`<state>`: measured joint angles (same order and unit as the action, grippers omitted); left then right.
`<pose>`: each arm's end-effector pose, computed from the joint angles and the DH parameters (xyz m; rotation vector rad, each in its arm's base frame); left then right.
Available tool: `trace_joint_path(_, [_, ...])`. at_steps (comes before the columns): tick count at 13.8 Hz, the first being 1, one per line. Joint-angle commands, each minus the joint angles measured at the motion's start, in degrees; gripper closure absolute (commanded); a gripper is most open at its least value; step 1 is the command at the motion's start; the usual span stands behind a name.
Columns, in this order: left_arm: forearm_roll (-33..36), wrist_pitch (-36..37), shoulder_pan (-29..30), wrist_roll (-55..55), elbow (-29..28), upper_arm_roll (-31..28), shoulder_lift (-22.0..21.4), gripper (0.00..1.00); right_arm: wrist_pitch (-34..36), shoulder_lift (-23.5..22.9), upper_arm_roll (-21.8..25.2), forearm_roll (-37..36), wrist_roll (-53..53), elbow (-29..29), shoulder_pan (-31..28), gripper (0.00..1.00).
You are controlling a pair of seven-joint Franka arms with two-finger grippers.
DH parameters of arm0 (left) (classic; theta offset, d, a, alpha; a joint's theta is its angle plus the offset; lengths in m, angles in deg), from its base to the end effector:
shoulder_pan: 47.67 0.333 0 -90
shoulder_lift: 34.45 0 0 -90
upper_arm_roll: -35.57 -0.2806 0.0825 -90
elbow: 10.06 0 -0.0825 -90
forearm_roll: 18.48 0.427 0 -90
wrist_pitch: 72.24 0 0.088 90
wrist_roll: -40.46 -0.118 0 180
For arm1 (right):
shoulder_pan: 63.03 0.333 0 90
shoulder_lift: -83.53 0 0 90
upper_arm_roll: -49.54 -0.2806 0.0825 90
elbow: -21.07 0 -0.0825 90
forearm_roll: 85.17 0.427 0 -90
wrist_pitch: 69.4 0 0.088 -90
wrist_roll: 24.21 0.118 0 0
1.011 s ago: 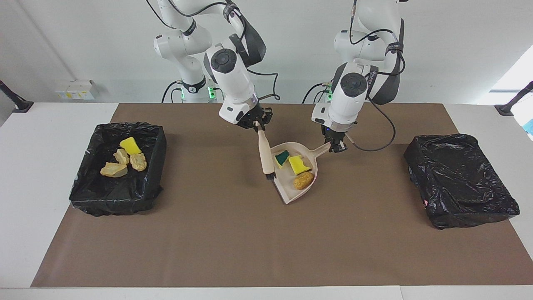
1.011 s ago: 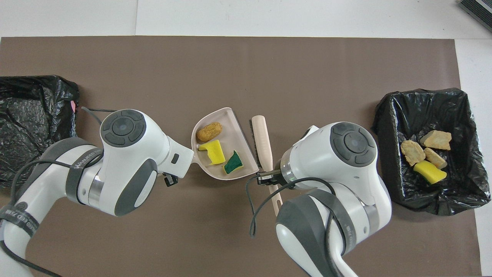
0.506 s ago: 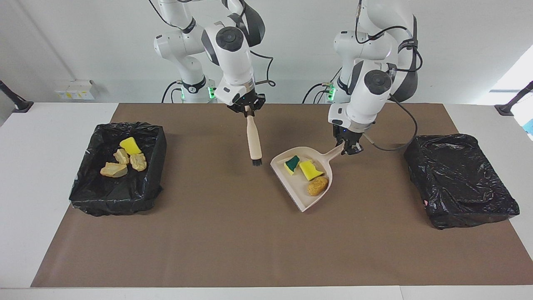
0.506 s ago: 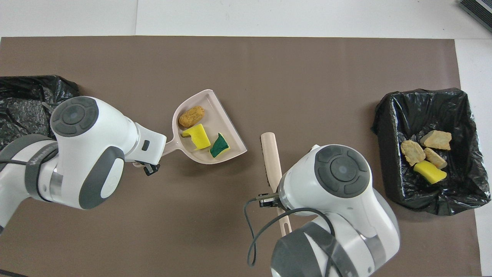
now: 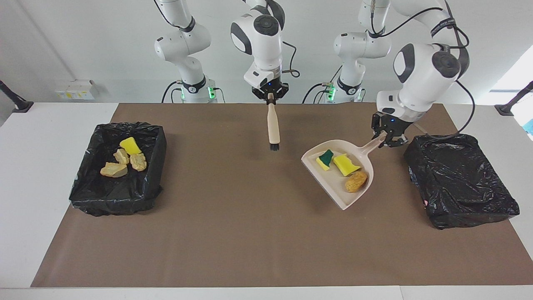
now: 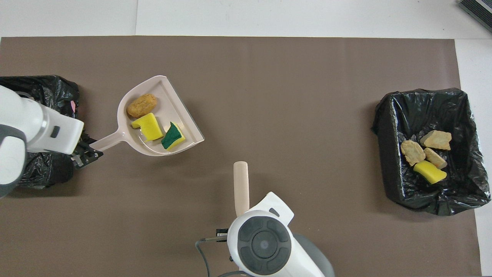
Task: Sweep and dump trash in bin
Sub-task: 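Carry the loaded dustpan toward the bin with the left gripper, then tip the dustpan over the bin with the left gripper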
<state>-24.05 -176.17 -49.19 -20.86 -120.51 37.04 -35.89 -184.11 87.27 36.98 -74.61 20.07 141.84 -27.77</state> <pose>0.5821 -0.0395 0.4296 2.5763 -1.5703 -0.0487 0.3700 0.4281 0.3763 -3.0588 0.0301 0.2112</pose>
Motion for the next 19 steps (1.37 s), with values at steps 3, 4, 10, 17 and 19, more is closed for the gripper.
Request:
trace_joint_path(3, [-1.28,5.76,11.43,-11.61,4.8,0.11,0.39,1.0,-6.92,-5.39,0.08,-2.11,6.59,1.31,7.0,1.0])
trace_joint_path(4, [-1.11,6.72,14.24,-15.72,5.77,0.11,0.74,1.0,-8.59,-7.14,0.08,-4.12,8.7,1.22,8.23,1.0])
trace_joint_path(10, [3.1,9.02,30.66,-31.05,16.48,0.02,6.18,1.0,-8.62,-10.33,0.25,-7.56,11.36,-0.09,10.71,0.01])
trace_joint_path(17, [13.27,7.87,34.84,-42.04,31.09,0.11,16.04,1.0,9.65,-6.02,0.51,-8.45,-0.83,-11.24,0.97,0.0])
trace_joint_path(19, [19.88,7.61,34.13,-42.04,31.0,0.55,16.12,1.0,15.45,-5.84,0.69,-8.45,-7.07,-15.98,-3.24,0.0])
